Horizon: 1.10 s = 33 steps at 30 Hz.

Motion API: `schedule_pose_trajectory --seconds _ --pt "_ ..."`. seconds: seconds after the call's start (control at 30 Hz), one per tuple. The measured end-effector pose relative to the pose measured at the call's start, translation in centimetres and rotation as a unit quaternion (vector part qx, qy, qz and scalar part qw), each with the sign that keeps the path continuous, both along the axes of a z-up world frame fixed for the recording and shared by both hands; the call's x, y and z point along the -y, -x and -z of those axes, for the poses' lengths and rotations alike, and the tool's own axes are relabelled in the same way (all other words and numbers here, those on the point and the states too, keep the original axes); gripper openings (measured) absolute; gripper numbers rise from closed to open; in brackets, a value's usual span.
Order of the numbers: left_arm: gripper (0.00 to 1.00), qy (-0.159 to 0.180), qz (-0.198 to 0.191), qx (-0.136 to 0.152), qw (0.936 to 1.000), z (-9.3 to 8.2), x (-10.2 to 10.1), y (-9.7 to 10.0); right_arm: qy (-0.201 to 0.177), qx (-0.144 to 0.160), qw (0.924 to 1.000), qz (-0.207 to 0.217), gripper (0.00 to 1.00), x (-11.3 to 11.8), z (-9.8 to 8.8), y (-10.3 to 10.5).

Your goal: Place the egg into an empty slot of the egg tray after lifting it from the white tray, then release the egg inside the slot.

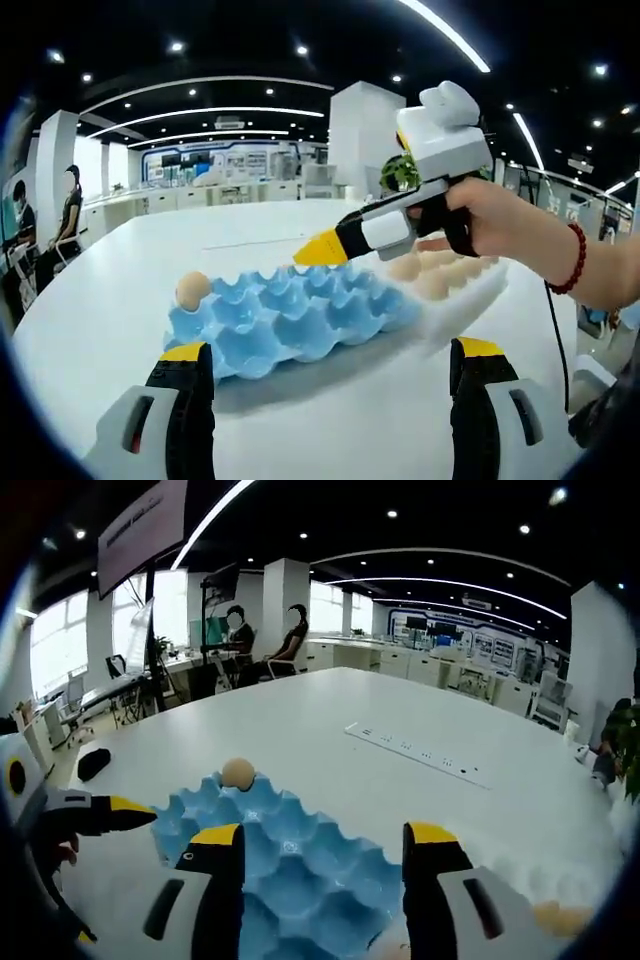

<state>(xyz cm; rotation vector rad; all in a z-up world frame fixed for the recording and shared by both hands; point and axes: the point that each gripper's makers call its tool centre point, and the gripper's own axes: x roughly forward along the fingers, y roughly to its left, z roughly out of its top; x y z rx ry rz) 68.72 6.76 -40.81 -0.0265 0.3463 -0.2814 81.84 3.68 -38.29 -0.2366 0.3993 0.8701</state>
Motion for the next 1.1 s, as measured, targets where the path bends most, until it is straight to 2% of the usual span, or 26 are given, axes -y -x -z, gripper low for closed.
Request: schedule_pose_trajectory --seconds 0.13,0.2,0.3,0.43,1.1 --pt "1.0 0.003 0.002 0.001 1.0 -0.1 0.1 -0.1 -0.008 -0.006 0.9999 0.013 0.66 1.8 -0.3 -0.2" --pt "1.0 0.005 0.001 0.001 1.0 -0.1 0.1 -0.1 -0.011 -0.004 0.9998 0.017 0.66 2.8 -0.4 0.5" --pt "1.0 0.009 0.002 0.003 1.0 -0.3 0.3 0.0 -0.013 -0.006 0.9994 0.032 0.66 3.8 -0.5 0.0" --pt "1.0 0.012 0.002 0.006 0.9999 -0.5 0.7 0.0 -0.015 -0.012 0.9988 0.044 0.65 5.6 -0.1 0.6" --pt "1.0 0.013 0.007 0.007 0.9999 -0.9 0.9 -0.1 -0.019 -0.019 0.997 0.073 0.64 9.3 -0.1 0.8"
